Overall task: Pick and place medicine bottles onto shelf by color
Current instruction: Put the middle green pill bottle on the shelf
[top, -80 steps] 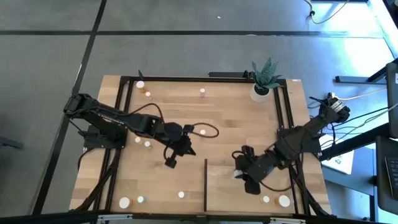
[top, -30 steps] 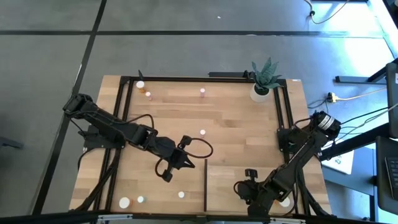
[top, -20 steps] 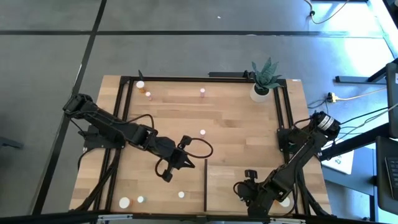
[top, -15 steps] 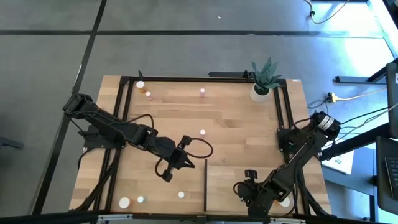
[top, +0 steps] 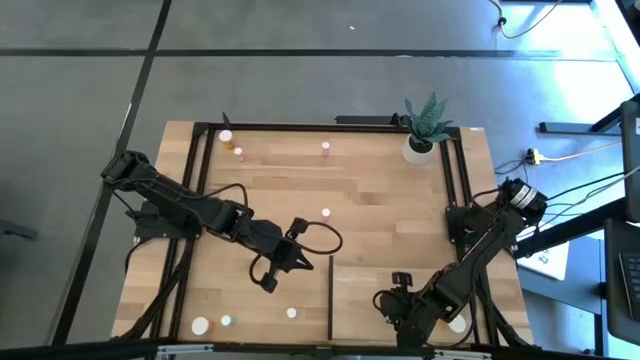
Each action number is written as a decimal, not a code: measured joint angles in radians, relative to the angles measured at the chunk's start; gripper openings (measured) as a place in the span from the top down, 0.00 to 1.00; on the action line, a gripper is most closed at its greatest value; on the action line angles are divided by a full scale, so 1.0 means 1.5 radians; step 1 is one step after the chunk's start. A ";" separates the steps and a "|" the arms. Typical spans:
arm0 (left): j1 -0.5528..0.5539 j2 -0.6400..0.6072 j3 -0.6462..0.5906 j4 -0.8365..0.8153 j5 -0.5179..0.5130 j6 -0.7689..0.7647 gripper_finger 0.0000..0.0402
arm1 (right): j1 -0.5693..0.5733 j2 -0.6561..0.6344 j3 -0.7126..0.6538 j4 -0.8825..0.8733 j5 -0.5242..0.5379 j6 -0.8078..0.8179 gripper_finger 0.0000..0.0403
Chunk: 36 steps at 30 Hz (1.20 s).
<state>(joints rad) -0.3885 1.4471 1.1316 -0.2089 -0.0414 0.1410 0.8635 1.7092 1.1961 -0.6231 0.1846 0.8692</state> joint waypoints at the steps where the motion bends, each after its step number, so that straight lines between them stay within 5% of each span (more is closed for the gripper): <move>1: 0.000 0.000 0.000 0.000 0.000 0.000 1.00 | 0.000 0.000 0.000 0.000 -0.002 0.000 0.56; 20: 0.000 0.000 0.000 -0.005 0.000 0.000 1.00 | 0.001 -0.003 0.116 -0.081 0.004 -0.028 0.56; 36: 0.000 0.000 0.000 -0.009 -0.032 -0.011 1.00 | -0.002 -0.003 0.205 -0.195 0.087 -0.045 0.56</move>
<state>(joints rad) -0.3885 1.4471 1.1316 -0.2217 -0.0890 0.1245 0.8603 1.7046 1.5031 -0.9163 0.3151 0.8017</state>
